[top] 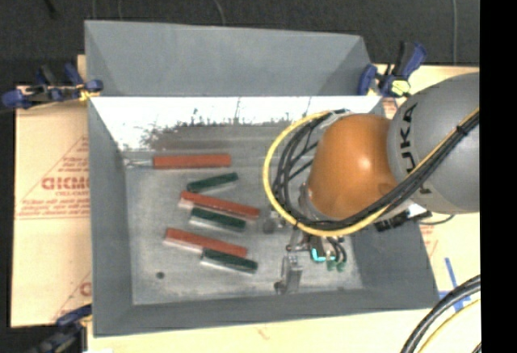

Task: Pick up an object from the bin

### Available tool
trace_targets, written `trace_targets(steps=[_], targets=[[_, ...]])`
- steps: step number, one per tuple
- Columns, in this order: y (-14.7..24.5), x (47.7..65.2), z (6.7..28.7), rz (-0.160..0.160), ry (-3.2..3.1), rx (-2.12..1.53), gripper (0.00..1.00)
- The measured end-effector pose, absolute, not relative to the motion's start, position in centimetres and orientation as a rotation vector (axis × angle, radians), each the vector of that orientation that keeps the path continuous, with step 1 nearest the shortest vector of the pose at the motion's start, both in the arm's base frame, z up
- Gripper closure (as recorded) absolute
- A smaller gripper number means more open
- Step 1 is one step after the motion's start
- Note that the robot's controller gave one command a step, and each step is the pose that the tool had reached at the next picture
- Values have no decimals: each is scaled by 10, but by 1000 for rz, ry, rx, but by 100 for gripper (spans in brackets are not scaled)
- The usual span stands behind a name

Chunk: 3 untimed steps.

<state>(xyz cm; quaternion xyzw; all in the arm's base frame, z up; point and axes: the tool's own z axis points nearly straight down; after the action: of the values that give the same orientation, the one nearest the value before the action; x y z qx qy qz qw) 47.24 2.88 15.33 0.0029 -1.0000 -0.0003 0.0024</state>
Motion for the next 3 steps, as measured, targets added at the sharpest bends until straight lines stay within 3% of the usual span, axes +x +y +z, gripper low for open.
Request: trace_targets(steps=[1,2,3], targets=[[29,474,156,-1,-3144,8,0],[41,491,120,-2,-3147,-126,0],[37,494,98,-1,-3120,-359,0]])
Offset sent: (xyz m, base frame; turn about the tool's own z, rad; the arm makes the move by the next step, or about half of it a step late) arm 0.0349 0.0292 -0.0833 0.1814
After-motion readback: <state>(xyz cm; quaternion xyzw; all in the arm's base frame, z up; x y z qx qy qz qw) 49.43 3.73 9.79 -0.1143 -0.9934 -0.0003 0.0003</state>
